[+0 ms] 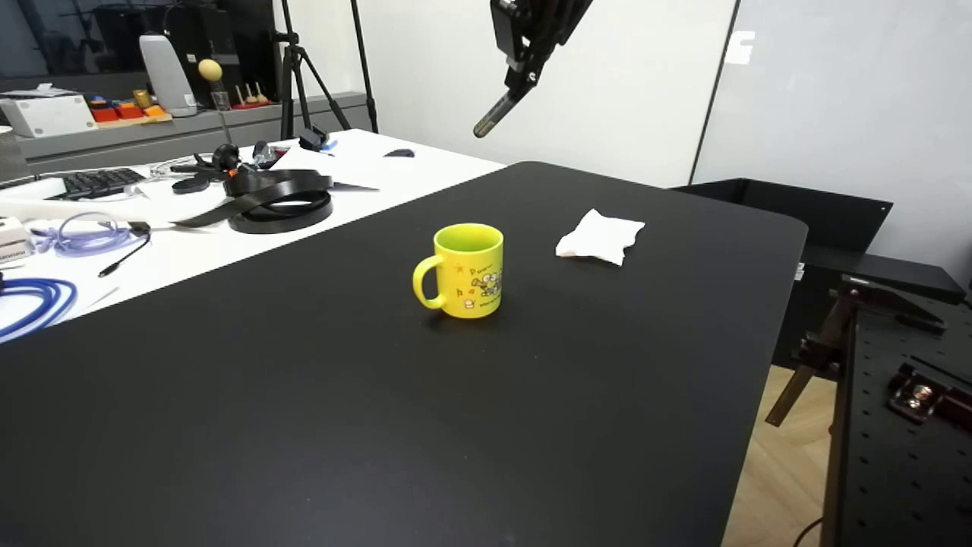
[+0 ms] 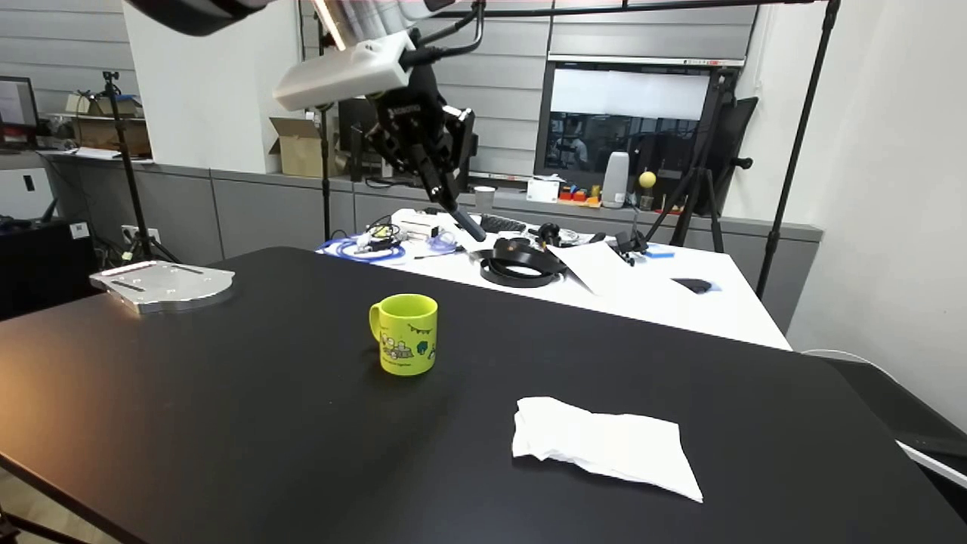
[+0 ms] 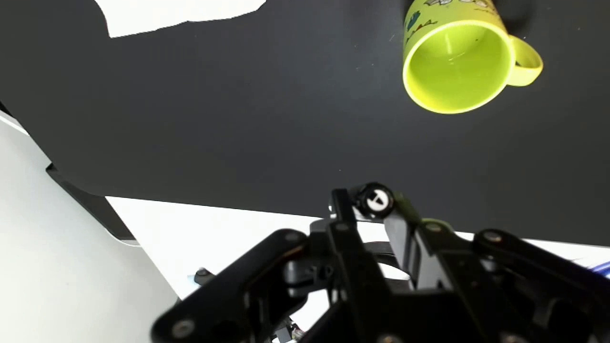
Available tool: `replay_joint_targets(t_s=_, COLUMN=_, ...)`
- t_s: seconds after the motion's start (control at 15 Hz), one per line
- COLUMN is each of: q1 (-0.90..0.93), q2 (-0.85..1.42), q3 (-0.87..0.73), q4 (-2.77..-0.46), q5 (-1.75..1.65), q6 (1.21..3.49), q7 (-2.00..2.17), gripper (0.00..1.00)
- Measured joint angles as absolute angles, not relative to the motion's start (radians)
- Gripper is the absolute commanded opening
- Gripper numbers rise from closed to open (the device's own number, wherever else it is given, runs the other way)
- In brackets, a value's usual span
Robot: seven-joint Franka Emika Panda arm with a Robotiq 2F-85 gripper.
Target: Put the marker on the table
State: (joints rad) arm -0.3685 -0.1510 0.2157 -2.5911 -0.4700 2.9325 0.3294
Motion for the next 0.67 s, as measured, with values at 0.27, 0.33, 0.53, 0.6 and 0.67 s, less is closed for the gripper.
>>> replay_joint_targets(t_s=0.27, q1=-0.367, q2=-0.074, q3=0.168, q4=-2.602, q5=-0.369, q6=3.0, q7=0.249, gripper=0.06)
replay_joint_targets(t_s=0.33, q1=-0.366, q2=-0.045, q3=0.162, q4=-2.602, q5=-0.338, q6=3.016, q7=0.223, gripper=0.06)
replay_joint_targets(t_s=0.53, q1=-0.329, q2=0.055, q3=0.134, q4=-2.597, q5=-0.184, q6=3.072, q7=0.093, gripper=0.06)
replay_joint_targets(t_s=0.6, q1=-0.332, q2=0.091, q3=0.151, q4=-2.592, q5=-0.113, q6=3.091, q7=0.035, gripper=0.06)
replay_joint_targets(t_s=0.67, q1=-0.345, q2=0.127, q3=0.184, q4=-2.582, q5=-0.037, q6=3.106, q7=-0.028, gripper=0.06)
